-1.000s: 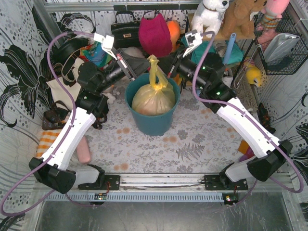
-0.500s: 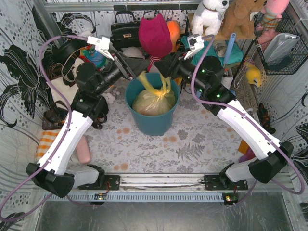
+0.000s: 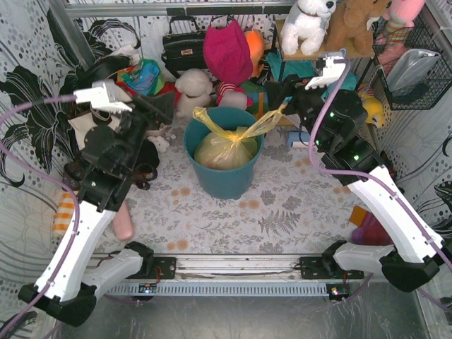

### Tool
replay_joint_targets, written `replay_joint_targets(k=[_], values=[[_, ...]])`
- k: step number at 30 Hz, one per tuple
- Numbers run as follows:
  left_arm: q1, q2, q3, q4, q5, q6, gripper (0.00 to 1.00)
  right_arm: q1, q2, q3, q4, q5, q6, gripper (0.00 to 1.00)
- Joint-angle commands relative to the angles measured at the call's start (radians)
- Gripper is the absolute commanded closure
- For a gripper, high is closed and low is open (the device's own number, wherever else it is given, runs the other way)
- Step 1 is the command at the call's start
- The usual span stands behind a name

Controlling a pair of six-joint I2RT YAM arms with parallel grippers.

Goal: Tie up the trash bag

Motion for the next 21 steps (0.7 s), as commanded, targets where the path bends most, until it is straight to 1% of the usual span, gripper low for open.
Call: replay_joint_targets(k=[1, 2, 4, 5, 6, 7, 9, 13, 16, 19, 21], values=[[0.016, -0.070, -0.214, -0.002, -0.402, 0.029, 0.04, -0.001, -0.045, -0.139, -0.111, 0.334, -0.108, 0.25], [0.022, -0.085, -0.260, 0.011, -0.447, 0.027, 0.00, -0.001, -0.063, -0.178, -0.109, 0.379, -0.109, 0.22], [0.037, -0.104, -0.339, 0.026, -0.502, 0.012, 0.02, -0.005, -0.109, -0.266, -0.101, 0.451, -0.108, 0.14], [0.046, -0.107, -0.373, 0.028, -0.530, -0.001, 0.02, -0.007, -0.128, -0.317, -0.102, 0.480, -0.098, 0.09], [0.053, -0.107, -0.407, 0.034, -0.553, -0.011, 0.02, -0.011, -0.143, -0.358, -0.107, 0.503, -0.084, 0.00], [0.059, -0.103, -0.441, 0.043, -0.574, -0.019, 0.02, -0.016, -0.158, -0.394, -0.109, 0.521, -0.073, 0.03], [0.066, -0.086, -0.509, 0.079, -0.604, -0.021, 0.02, -0.033, -0.183, -0.484, -0.101, 0.536, -0.050, 0.03], [0.068, -0.026, -0.659, 0.204, -0.699, -0.023, 0.03, -0.089, -0.205, -0.675, -0.012, 0.536, -0.040, 0.03], [0.070, 0.025, -0.816, 0.401, -0.731, 0.032, 0.02, -0.181, -0.200, -0.788, 0.051, 0.512, -0.018, 0.03], [0.075, 0.096, -0.911, 0.572, -0.747, 0.091, 0.02, -0.293, -0.190, -0.907, 0.162, 0.443, -0.008, 0.03], [0.080, 0.141, -0.970, 0.719, -0.744, 0.154, 0.02, -0.365, -0.176, -0.974, 0.245, 0.394, -0.004, 0.03]])
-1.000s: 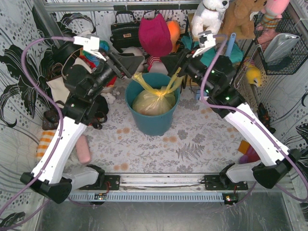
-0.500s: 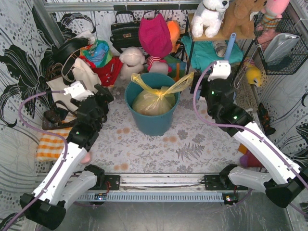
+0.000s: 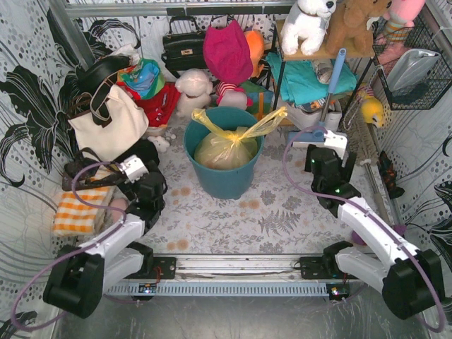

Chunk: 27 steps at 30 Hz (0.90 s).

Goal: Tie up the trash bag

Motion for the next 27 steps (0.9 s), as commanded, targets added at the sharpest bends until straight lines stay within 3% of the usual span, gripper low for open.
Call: replay_joint_targets(k=[1, 7, 12, 14, 17, 19, 25, 27], values=[[0.018, 0.073, -0.107, 0.456, -0.060, 0.145, 0.02, -0.132, 0.020, -0.128, 0.240, -0.079, 0.026, 0.03], [0.087, 0.153, -0.161, 0.744, 0.213, 0.228, 0.02, -0.236, 0.178, -0.321, 0.685, -0.110, -0.093, 0.03], [0.127, 0.293, -0.120, 0.873, 0.390, 0.271, 0.02, -0.261, 0.319, -0.382, 0.972, -0.187, -0.130, 0.03], [0.138, 0.367, -0.091, 0.888, 0.398, 0.266, 0.02, -0.271, 0.356, -0.394, 1.080, -0.239, -0.147, 0.03], [0.172, 0.415, -0.036, 0.811, 0.485, 0.256, 0.02, -0.282, 0.424, -0.377, 1.138, -0.302, -0.183, 0.03], [0.190, 0.430, -0.042, 0.849, 0.541, 0.263, 0.02, -0.286, 0.482, -0.382, 1.227, -0.347, -0.215, 0.03], [0.192, 0.476, -0.099, 0.997, 0.630, 0.310, 0.02, -0.309, 0.489, -0.350, 1.151, -0.455, -0.210, 0.03], [0.192, 0.464, -0.094, 0.963, 0.630, 0.298, 0.02, -0.320, 0.485, -0.364, 1.170, -0.498, -0.210, 0.03]])
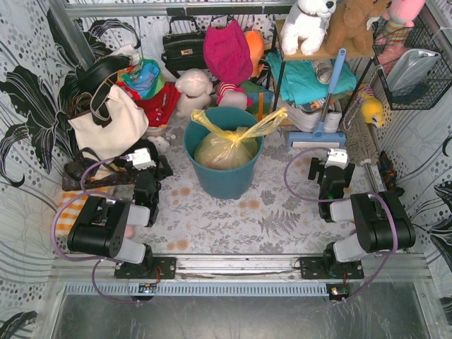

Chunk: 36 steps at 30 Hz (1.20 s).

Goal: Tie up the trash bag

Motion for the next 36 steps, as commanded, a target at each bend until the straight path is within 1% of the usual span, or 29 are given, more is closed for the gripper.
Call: replay_joint_targets(k=[1, 3, 4, 5, 6, 8, 10, 11, 13, 36], values=[[0.006, 0.018, -0.018, 0.124, 0.063, 0.038, 0.02, -0.029, 0.003, -0.005, 0.113, -0.129, -0.016, 0.03], [0.006, 0.009, -0.017, 0.105, 0.060, 0.031, 0.02, -0.043, 0.020, -0.040, 0.173, -0.186, -0.017, 0.03], [0.005, 0.011, -0.017, 0.108, 0.060, 0.033, 0.02, -0.044, 0.068, -0.062, 0.290, -0.198, -0.043, 0.03], [0.006, 0.015, -0.020, 0.124, 0.062, 0.037, 0.02, -0.043, 0.066, -0.076, 0.307, -0.211, -0.040, 0.03], [0.006, 0.013, -0.021, 0.123, 0.060, 0.037, 0.02, -0.044, 0.039, -0.066, 0.232, -0.220, -0.033, 0.03], [0.006, 0.009, -0.021, 0.117, 0.057, 0.033, 0.02, -0.044, 0.065, -0.063, 0.283, -0.213, -0.043, 0.03], [0.005, 0.013, -0.022, 0.124, 0.060, 0.034, 0.02, -0.044, 0.056, -0.054, 0.238, -0.188, -0.021, 0.03], [0.006, 0.011, -0.021, 0.120, 0.058, 0.033, 0.02, -0.044, 0.064, -0.061, 0.275, -0.169, -0.030, 0.03], [0.006, 0.010, -0.022, 0.118, 0.058, 0.032, 0.02, -0.044, 0.060, -0.059, 0.264, -0.154, -0.022, 0.03], [0.016, 0.010, -0.012, 0.099, 0.083, 0.027, 0.02, -0.044, 0.062, -0.057, 0.266, -0.163, -0.024, 0.03]])
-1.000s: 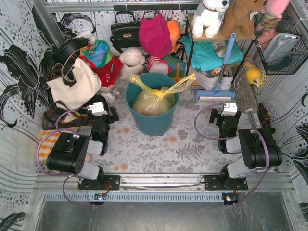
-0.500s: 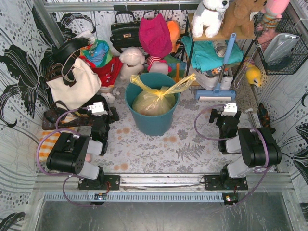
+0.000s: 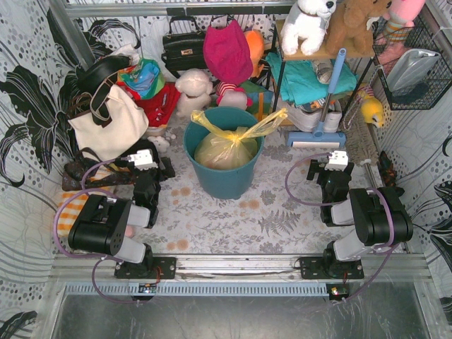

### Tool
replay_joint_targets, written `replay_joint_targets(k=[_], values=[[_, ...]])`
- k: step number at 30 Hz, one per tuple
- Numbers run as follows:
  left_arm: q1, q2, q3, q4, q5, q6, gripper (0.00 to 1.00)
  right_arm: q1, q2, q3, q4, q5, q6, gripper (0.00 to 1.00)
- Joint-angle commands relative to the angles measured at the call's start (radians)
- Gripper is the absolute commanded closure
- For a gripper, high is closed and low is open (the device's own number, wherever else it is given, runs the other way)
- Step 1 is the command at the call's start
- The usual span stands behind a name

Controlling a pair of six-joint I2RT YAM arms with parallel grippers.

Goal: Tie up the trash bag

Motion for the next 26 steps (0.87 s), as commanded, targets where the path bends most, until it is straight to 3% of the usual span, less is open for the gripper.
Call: replay_joint_targets(k=[1, 21, 26], values=[[0.009, 0.001, 0.003, 0.045, 0.014, 0.013, 0.02, -0.005, 0.006, 0.003, 0.048, 0.001, -0.003, 0.03], [0.011, 0.003, 0.009, 0.034, 0.016, 0.013, 0.02, -0.005, 0.006, 0.004, 0.042, -0.002, 0.000, 0.03], [0.040, 0.001, 0.015, 0.020, 0.070, 0.009, 0.02, -0.005, 0.006, 0.005, 0.040, -0.002, 0.002, 0.03]])
